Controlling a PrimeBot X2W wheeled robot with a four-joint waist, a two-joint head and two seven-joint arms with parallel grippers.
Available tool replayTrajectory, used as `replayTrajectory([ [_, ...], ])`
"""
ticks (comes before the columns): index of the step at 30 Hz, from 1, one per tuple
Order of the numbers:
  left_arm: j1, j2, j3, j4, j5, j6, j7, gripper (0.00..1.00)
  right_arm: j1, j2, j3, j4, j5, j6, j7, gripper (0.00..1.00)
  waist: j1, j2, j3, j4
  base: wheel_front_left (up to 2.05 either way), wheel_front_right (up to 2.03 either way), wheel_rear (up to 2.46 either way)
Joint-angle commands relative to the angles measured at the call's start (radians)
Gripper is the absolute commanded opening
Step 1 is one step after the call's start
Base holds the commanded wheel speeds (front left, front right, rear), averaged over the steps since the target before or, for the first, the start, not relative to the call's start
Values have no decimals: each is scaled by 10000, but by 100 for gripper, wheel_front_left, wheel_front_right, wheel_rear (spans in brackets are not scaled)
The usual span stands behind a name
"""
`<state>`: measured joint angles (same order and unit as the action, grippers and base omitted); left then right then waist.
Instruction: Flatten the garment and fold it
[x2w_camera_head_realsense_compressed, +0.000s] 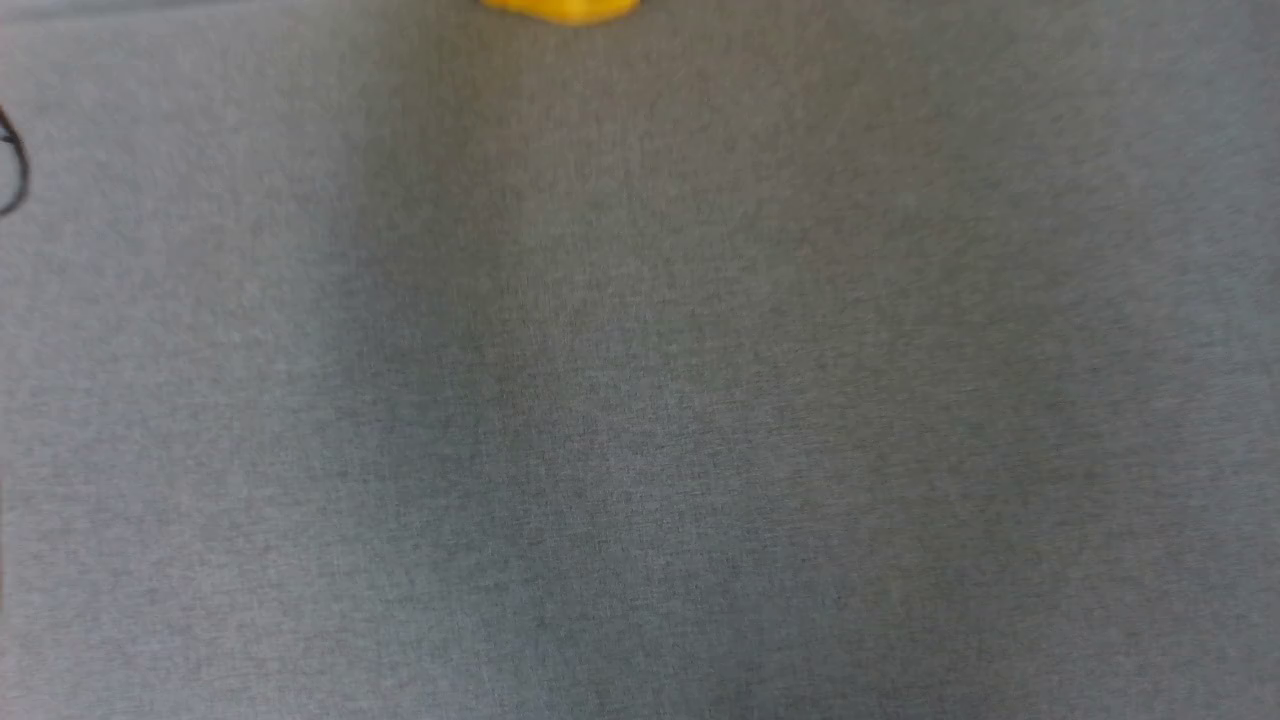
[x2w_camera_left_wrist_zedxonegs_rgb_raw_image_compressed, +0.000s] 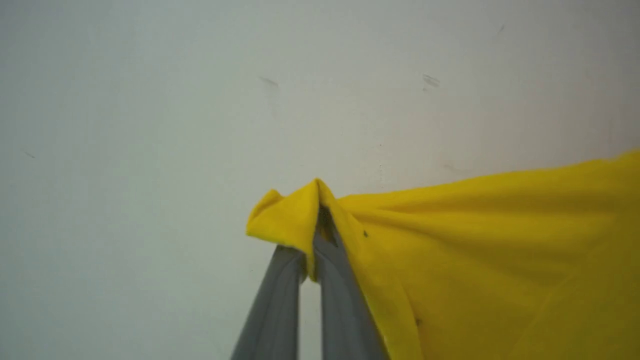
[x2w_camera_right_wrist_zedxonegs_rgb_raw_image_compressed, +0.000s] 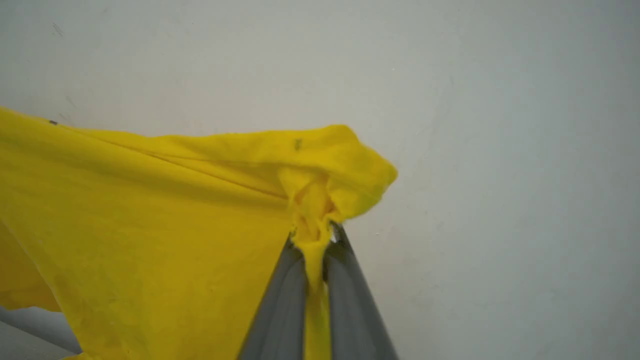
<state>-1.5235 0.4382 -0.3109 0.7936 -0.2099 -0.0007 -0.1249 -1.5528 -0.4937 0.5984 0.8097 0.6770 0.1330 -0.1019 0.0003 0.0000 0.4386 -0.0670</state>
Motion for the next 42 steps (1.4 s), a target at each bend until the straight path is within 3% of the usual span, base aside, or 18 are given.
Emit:
replayTrajectory([
  [1,22,-1,24,178,-23,-39,-122,0,-60,-24,147,111,113,-23,-104,0,-3,0,698,143,0,0,0],
  [8,665,-385,88,1374,-405,-126,-860,0,280,84,1473,630,850,-23,-293,0,-3,0,999,297,0,0,0],
  [14,1879,-673,450,1885,-1020,-316,-1267,0,1348,138,2596,701,1569,-23,-627,0,-3,0,429,439,0,0,0],
  [18,3482,-899,1031,1459,-1693,-403,-1354,0,2599,-45,3329,332,2140,-23,-878,0,-3,0,-313,598,0,0,0],
  [22,5949,-1052,1763,115,-2211,-253,-1364,0,4081,-461,3779,-292,2631,-23,-1225,0,-3,0,-1180,777,0,0,0],
  [30,11292,-1263,2218,-3244,-2563,623,-1101,0,7403,-1454,3469,-1958,2973,-23,-1568,0,-3,0,-2605,994,0,0,0],
  [37,15420,-1144,2703,-7214,-2818,2076,390,0,10151,-1886,2658,-3368,2300,-23,-1468,0,-3,0,-3231,806,0,0,0],
  [42,17587,-1163,2995,-9607,-2855,3016,1306,0,12137,-2193,1279,-4353,1854,-23,-946,0,-3,0,-3379,821,0,0,0],
])
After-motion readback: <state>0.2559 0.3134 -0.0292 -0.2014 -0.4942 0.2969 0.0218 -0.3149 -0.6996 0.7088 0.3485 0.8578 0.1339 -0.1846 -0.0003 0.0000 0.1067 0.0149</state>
